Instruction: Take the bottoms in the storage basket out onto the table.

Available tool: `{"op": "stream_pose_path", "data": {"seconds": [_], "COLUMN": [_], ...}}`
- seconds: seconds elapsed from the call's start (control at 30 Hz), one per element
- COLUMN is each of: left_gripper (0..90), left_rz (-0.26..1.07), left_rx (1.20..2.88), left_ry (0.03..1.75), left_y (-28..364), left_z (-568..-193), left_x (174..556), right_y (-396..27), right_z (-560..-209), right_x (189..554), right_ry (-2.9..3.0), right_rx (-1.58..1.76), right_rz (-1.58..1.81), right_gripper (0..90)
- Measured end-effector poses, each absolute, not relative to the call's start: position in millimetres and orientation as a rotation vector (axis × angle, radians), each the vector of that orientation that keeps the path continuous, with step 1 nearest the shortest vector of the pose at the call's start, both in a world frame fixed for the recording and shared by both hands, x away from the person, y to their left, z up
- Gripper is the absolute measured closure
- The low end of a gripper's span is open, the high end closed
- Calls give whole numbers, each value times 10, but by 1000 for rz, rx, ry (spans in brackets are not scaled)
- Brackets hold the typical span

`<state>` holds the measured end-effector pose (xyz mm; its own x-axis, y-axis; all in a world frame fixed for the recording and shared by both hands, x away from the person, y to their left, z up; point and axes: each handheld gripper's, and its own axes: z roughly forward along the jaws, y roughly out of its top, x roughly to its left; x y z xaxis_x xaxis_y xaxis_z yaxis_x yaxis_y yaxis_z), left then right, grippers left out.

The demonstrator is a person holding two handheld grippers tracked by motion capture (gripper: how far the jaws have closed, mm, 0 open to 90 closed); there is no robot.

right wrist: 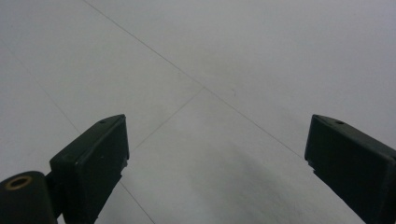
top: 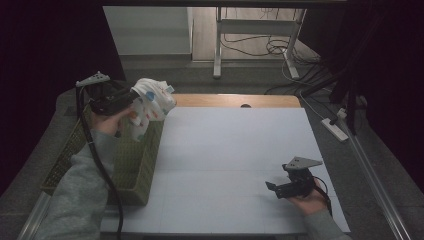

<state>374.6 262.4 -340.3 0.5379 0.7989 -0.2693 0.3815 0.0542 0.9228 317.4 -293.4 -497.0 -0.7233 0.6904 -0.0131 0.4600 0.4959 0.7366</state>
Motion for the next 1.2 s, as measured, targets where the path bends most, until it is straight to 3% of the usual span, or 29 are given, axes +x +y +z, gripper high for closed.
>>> {"op": "stream_pose_path", "data": {"seconds": [1.2], "left_gripper": [756], "left_rz": [335], "left_rx": [1568], "left_ry": [944], "left_y": [2114], "left_z": [-3391], "left_x": [3824], "right_y": [-2929], "right_z": [-4977], "right_x": [3177], "right_ry": [2445], "right_rx": [966], "right_rz": [1062], "right_gripper": [66]}}
